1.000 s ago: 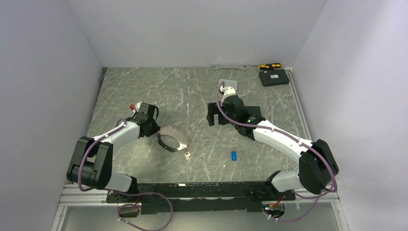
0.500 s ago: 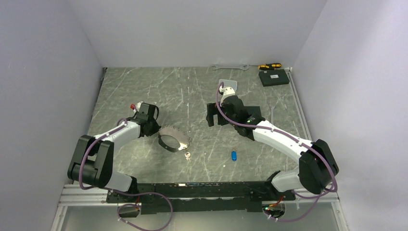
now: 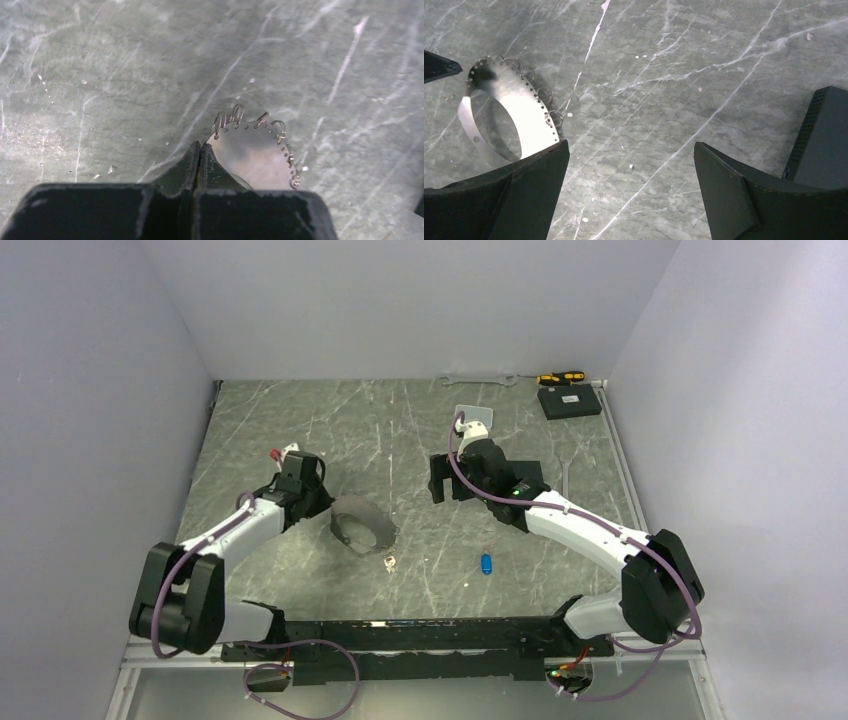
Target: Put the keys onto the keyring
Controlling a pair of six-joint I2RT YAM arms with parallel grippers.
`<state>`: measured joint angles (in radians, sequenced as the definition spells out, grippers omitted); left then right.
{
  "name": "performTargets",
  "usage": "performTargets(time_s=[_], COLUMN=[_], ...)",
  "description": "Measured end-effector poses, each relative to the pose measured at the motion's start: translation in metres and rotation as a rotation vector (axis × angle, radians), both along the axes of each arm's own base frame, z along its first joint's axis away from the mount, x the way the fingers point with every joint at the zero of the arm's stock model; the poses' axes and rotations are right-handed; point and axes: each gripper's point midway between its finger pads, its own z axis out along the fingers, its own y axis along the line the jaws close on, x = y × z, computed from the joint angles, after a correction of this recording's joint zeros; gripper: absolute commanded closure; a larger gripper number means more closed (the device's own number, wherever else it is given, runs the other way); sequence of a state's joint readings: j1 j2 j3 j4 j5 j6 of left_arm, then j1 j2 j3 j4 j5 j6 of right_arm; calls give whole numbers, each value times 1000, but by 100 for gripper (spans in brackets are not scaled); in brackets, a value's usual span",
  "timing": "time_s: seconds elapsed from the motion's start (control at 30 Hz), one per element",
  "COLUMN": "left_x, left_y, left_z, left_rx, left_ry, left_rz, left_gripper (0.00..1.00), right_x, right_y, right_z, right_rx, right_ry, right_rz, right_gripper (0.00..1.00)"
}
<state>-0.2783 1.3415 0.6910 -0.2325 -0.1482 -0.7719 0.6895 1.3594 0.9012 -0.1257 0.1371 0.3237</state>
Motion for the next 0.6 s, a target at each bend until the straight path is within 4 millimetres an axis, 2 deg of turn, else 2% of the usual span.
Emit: performTargets(time_s=[0.17, 0.43, 0.6], left_x=[3, -2, -1], left_y=[-5, -16, -23], left_z=[26, 45, 72], left_rx=[-22, -70, -129], left_ry=[-83, -101, -119], left_rz=[-47, -97, -91], left_gripper=[100, 100, 100], right_x=[1, 1, 1], right_y=[-1, -1, -1], right_z=[0, 0, 0], right_rx=[-5, -7, -11], right_ry=[-4, -5, -9], right_rz=[-7, -6, -1], right_gripper=[0, 0, 0])
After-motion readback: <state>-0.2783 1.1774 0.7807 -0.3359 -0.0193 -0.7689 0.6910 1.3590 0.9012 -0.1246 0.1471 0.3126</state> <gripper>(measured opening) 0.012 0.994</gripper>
